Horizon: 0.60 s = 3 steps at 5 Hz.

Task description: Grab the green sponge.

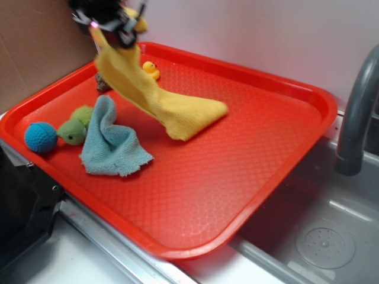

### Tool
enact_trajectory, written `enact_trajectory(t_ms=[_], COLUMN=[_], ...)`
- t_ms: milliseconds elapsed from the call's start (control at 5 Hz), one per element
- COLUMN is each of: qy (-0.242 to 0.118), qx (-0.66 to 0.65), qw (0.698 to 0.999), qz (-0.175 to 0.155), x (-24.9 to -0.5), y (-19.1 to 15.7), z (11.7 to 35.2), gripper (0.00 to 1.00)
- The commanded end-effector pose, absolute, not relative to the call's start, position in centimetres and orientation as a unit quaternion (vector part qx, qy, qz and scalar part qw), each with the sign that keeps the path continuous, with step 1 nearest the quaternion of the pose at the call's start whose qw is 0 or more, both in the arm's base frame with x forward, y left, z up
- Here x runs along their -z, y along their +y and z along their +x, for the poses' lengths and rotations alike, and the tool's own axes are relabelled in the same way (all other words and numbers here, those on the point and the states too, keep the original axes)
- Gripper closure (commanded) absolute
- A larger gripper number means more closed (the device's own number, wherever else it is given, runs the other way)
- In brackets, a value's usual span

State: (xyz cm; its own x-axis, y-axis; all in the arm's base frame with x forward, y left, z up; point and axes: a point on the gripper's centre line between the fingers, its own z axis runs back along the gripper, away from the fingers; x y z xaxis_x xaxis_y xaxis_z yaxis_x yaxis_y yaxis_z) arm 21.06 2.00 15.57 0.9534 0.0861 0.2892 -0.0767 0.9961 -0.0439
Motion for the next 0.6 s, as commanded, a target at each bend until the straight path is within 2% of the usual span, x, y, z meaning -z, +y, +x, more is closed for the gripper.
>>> enact_trajectory(t_ms=[0, 200, 400], qy=[-0.141, -0.107, -0.091], qx=[-0.034, -0.047, -0.033], qw=[0.989, 0.993, 0.995], qz=[-0.026, -0.006, 0.009], x=[-22.2, -23.4, -23.9], y=[-0.2, -1.7, -2.9], z=[19.0, 19.8, 20.0], gripper=[1.00, 1.00, 1.00])
